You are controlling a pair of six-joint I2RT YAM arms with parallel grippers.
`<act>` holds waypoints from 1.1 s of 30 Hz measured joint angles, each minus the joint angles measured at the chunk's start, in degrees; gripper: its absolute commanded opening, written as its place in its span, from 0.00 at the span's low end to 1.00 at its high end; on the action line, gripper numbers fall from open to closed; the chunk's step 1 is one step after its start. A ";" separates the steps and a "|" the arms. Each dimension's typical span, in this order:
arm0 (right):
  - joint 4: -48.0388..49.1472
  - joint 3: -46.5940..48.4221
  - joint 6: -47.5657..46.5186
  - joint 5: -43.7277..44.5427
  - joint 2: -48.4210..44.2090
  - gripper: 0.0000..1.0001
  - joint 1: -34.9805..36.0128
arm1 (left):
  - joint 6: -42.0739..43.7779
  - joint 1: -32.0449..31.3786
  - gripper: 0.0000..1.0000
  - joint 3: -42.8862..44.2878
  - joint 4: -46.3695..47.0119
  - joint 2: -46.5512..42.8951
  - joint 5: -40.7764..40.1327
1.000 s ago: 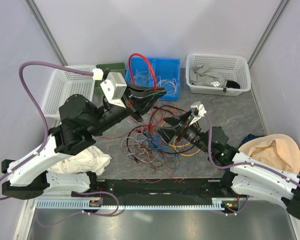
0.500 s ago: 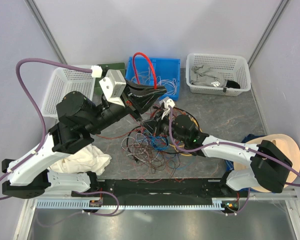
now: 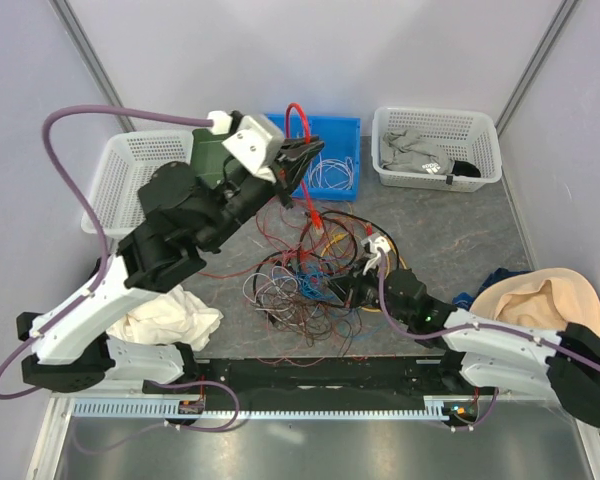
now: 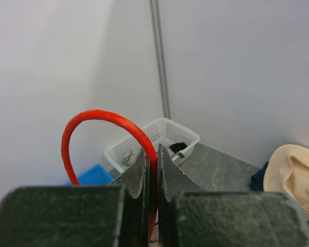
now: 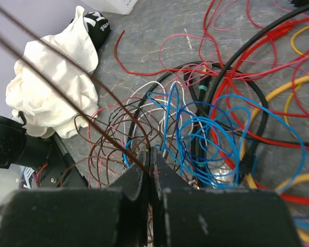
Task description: Untangle the cables
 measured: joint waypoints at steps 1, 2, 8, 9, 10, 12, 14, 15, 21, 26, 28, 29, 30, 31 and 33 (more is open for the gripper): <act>-0.96 -0.66 0.04 0.39 -1.97 0.00 0.00 | 0.28 0.79 0.02 0.00 0.00 0.83 -0.39; -2.21 -1.05 0.02 0.96 -3.93 0.00 0.00 | 0.44 1.64 0.02 0.00 0.00 1.70 -0.90; -9.35 0.83 -2.67 4.72 -10.36 0.00 0.00 | 0.31 3.93 0.02 -4.20 0.68 3.54 -0.39; -11.19 2.49 -3.48 5.29 -10.40 0.00 0.00 | -0.07 3.93 0.02 -5.60 0.94 3.34 0.26; -12.66 4.35 -4.28 5.66 -10.34 0.00 0.00 | -0.35 3.91 0.02 -6.73 0.96 3.08 0.76; -14.75 8.72 -6.05 6.40 -10.12 0.00 0.00 | -1.27 3.91 0.02 -9.49 1.14 2.25 1.95; -15.52 13.55 -7.91 6.91 -9.51 0.00 0.00 | -2.47 3.93 0.02 -12.24 1.22 1.03 3.34; -16.11 16.28 -8.87 7.39 -9.05 0.00 0.00 | -3.08 3.93 0.02 -13.20 1.25 0.50 4.02; -17.03 29.90 -13.35 8.76 -4.39 0.00 0.00 | -6.23 3.91 0.02 -15.89 1.29 -2.78 7.48; -18.10 30.80 -13.20 4.46 -4.15 0.00 0.07 | -6.36 3.96 0.02 -15.80 2.10 -4.04 7.02; -18.36 29.44 -12.48 2.91 -4.63 0.00 0.15 | -6.32 4.48 0.02 -15.21 2.05 -3.72 5.92; -18.58 27.87 -12.02 2.21 -5.38 0.00 0.22 | -6.32 4.98 0.02 -14.58 1.99 -3.30 5.35; -18.82 26.01 -11.52 1.99 -6.34 0.00 0.26 | -6.32 5.88 0.02 -13.53 1.92 -2.71 4.70; -19.23 23.74 -11.04 1.99 -7.48 0.00 0.31 | -6.34 7.08 0.02 -12.57 2.01 -2.12 4.15; -20.65 18.80 -10.01 2.51 -9.84 0.00 0.31 | -6.38 9.92 0.02 -10.54 2.05 -1.18 2.91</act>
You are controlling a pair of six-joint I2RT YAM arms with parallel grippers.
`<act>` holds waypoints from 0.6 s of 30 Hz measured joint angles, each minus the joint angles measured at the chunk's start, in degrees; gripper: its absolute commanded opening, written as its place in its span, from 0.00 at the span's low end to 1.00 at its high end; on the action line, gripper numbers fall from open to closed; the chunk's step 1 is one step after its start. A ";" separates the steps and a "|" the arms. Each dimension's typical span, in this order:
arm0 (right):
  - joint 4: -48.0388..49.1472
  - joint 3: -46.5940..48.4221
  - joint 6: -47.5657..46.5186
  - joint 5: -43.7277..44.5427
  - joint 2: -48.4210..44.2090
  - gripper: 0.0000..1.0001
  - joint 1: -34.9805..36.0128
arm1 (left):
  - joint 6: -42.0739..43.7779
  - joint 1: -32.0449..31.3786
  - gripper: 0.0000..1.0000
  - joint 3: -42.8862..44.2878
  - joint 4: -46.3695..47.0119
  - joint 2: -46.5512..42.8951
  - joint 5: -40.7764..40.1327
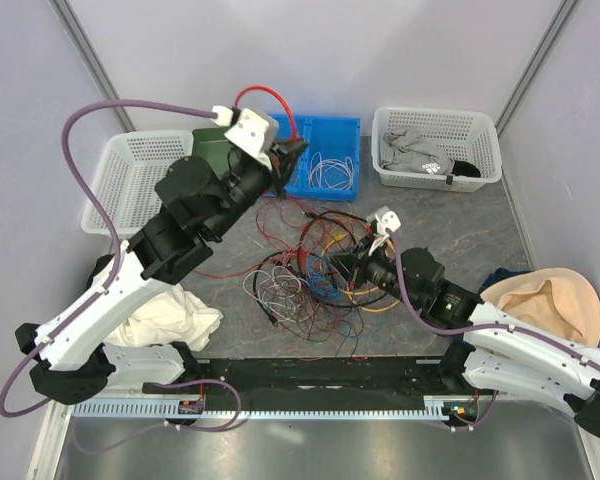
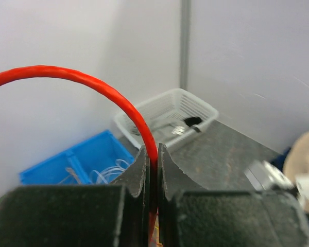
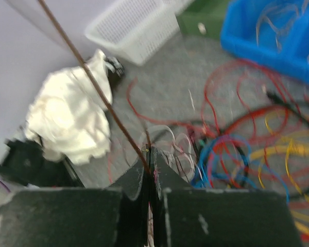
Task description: Untangle the cables
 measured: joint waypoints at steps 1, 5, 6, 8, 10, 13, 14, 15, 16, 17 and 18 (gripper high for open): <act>-1.18 -2.16 0.52 0.66 -0.81 0.00 0.02 | -0.07 1.75 0.02 1.03 0.02 0.37 -0.52; -1.75 -5.25 2.54 3.89 -2.40 0.00 0.09 | -1.53 5.84 0.02 3.85 -2.47 2.01 -1.97; -1.90 -5.35 2.93 4.74 -3.04 0.00 0.07 | -1.55 6.60 0.02 4.79 -2.97 2.99 -2.73; -1.64 -5.68 3.87 6.91 -4.42 0.00 0.07 | -1.60 8.20 0.02 6.78 -3.74 5.14 -4.26; -1.18 -5.88 4.50 8.35 -5.09 0.00 0.07 | -1.60 9.97 0.02 8.72 -5.05 7.32 -5.86; -0.13 -6.10 5.25 9.97 -5.09 0.00 0.07 | -3.02 13.73 0.02 11.43 -8.33 10.88 -7.28; 0.50 -6.27 5.42 10.14 -4.83 0.00 0.07 | -4.74 15.69 0.02 11.69 -9.44 11.80 -6.97; 0.87 -6.38 5.51 10.27 -4.50 0.00 0.07 | -6.32 17.49 0.02 11.69 -10.64 12.46 -5.86; 1.38 -6.56 5.64 10.25 -3.87 0.00 0.07 | -8.22 19.61 0.02 11.28 -11.98 12.94 -4.35; 2.05 -6.88 5.81 10.08 -3.30 0.00 0.07 | -10.34 21.53 0.02 10.14 -12.68 13.00 -2.80; 2.56 -7.32 5.97 9.99 -2.93 0.00 0.07 | -11.80 22.60 0.02 9.29 -13.38 12.98 -1.53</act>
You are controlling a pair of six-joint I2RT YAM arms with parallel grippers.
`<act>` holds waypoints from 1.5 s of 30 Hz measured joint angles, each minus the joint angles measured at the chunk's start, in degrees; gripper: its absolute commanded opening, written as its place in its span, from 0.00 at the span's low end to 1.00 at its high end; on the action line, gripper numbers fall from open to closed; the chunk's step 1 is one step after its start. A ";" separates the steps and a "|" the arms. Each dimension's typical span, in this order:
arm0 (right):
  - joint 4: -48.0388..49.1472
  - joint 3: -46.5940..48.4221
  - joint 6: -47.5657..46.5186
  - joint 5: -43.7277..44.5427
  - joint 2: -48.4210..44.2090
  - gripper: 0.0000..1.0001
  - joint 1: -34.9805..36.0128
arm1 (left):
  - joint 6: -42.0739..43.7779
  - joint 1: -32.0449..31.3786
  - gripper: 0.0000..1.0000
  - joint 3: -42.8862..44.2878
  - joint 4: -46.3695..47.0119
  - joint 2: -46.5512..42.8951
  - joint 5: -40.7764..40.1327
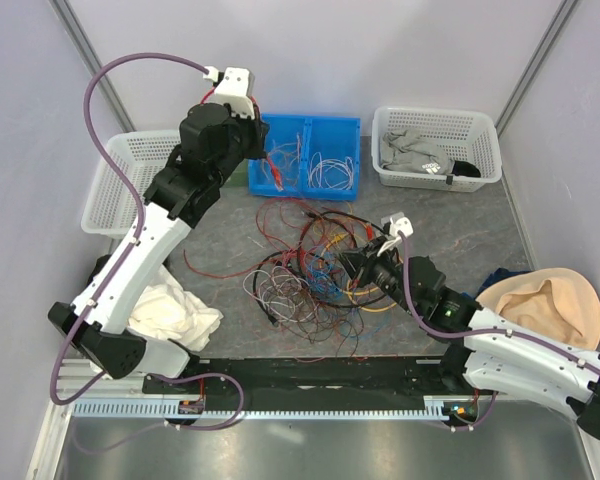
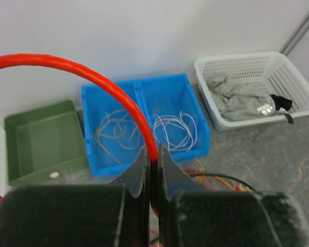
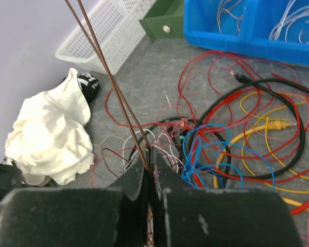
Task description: Untangle the cables
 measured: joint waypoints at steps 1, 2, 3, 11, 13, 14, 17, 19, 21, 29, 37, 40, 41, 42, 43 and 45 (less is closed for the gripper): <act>0.28 -0.63 0.04 -0.15 0.13 0.00 0.00 | -1.36 0.96 0.02 -1.05 -0.13 -0.02 1.57; 0.24 -1.33 0.04 -0.17 0.00 0.00 0.00 | -2.54 1.55 0.02 -2.10 -0.15 -0.04 3.17; -0.17 -1.95 0.00 -0.15 -0.28 0.00 0.00 | -3.30 1.86 0.02 -2.80 -0.11 -0.04 4.81; -4.11 -0.81 -2.01 0.26 -0.11 0.00 0.00 | -7.21 3.87 0.02 -8.61 5.49 -4.33 19.43; -4.57 0.92 -2.71 0.13 1.46 0.00 0.00 | -8.13 4.04 0.02 -10.34 7.65 -6.51 22.53; -4.72 2.03 -3.06 0.09 2.75 0.00 0.00 | -8.85 4.28 0.02 -11.47 9.31 -8.35 24.52; -4.76 5.07 -3.72 -0.24 6.40 0.00 0.00 | -9.62 4.46 0.02 -11.69 10.73 -9.70 26.93; -4.59 6.34 -3.82 -0.81 7.82 0.00 0.00 | -10.34 4.46 0.02 -11.69 11.93 -10.51 29.22; -4.50 7.72 -3.96 -1.46 9.03 0.00 0.00 | -11.02 4.46 0.02 -12.00 13.09 -11.02 31.12; -2.69 14.99 -4.13 -3.85 13.92 0.00 0.00 | -13.35 4.46 0.02 -16.96 15.10 -11.41 34.93; -1.14 16.92 -3.91 -4.90 18.40 0.00 0.00 | -15.04 4.46 0.02 -19.93 16.24 -11.98 36.30; -1.14 16.09 -3.43 -4.42 18.91 0.00 0.00 | -14.64 4.46 0.02 -19.10 14.95 -12.76 34.34; -1.05 15.30 -3.15 -4.17 18.64 0.00 0.00 | -14.34 4.46 0.02 -18.27 14.27 -12.81 32.96; -1.03 14.34 -2.99 -3.78 18.38 0.00 0.00 | -13.77 4.46 0.02 -16.79 13.35 -12.72 31.08; -1.16 13.57 -2.82 -3.54 18.05 0.00 0.00 | -13.35 4.48 0.02 -15.76 12.87 -12.61 29.75; -1.44 11.30 -2.49 -2.80 17.05 0.00 0.00 | -12.17 4.52 0.02 -11.82 9.90 -11.82 23.58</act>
